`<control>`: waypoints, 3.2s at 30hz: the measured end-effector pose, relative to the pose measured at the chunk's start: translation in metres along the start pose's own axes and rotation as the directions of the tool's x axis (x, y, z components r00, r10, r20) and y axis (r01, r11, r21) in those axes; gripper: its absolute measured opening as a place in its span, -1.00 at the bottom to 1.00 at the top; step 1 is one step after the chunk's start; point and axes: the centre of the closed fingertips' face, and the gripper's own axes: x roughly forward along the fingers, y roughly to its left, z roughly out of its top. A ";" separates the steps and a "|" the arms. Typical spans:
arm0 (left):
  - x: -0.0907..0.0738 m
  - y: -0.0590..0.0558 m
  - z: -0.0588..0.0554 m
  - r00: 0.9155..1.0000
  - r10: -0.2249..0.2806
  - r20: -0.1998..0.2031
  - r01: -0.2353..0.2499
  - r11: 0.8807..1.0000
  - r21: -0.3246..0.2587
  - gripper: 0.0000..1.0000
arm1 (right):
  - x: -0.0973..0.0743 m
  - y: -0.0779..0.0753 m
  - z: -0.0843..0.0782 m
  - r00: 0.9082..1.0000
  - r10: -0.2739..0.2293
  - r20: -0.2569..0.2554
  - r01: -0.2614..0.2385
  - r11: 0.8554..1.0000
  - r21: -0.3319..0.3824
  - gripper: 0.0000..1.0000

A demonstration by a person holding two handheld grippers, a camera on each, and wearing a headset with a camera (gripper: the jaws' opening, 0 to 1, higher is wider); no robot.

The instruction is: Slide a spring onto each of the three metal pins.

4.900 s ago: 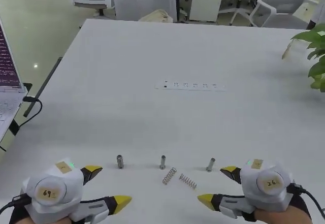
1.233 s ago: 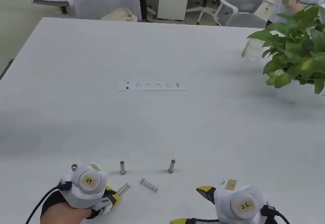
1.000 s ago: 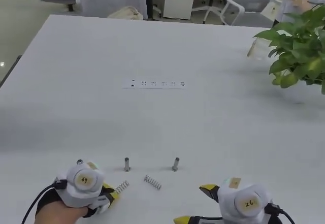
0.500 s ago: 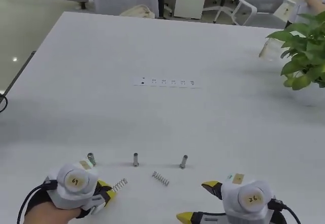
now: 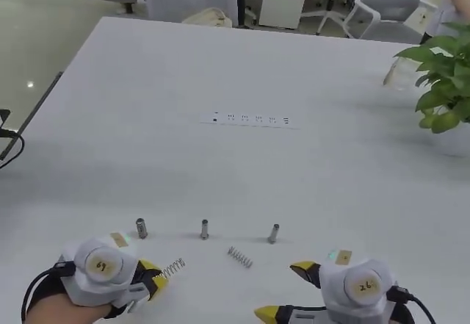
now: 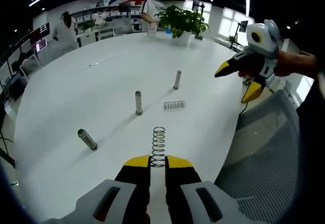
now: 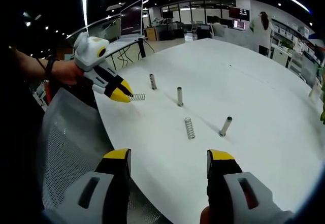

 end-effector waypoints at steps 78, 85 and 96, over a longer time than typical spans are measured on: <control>-0.008 -0.124 0.058 0.948 -0.310 -0.067 0.307 0.844 0.441 -0.95 | 0.000 0.070 0.023 0.943 0.332 0.034 -0.324 0.935 -0.143 -0.74; -0.009 -0.124 0.056 0.945 -0.319 -0.075 0.316 0.829 0.461 -0.95 | -0.004 0.072 0.026 0.938 0.345 0.033 -0.335 0.928 -0.161 -0.79; -0.007 -0.120 0.054 0.951 -0.294 -0.091 0.297 0.797 0.526 -0.95 | -0.005 0.078 0.033 0.932 0.363 0.014 -0.354 0.917 -0.181 -0.83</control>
